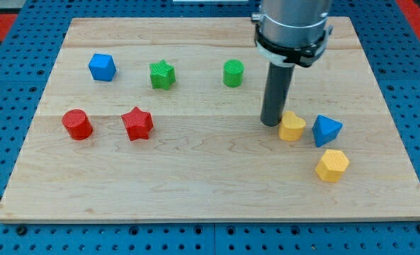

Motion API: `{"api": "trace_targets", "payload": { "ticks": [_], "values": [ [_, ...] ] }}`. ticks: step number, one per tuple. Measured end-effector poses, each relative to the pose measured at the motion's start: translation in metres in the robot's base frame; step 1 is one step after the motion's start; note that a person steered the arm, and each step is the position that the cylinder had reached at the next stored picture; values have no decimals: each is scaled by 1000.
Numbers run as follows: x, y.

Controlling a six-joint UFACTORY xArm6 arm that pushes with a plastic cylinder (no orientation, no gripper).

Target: Push the heart into the hexagon

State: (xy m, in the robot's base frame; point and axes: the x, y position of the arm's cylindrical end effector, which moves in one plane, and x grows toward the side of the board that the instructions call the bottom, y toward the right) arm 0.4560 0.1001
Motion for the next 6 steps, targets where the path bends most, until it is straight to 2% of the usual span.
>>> {"api": "trace_targets", "payload": {
  "ticks": [1, 3, 4, 5, 6],
  "values": [
    [-32, -9],
    [16, 26],
    [34, 23],
    [17, -22],
    [33, -68]
  ]
}}
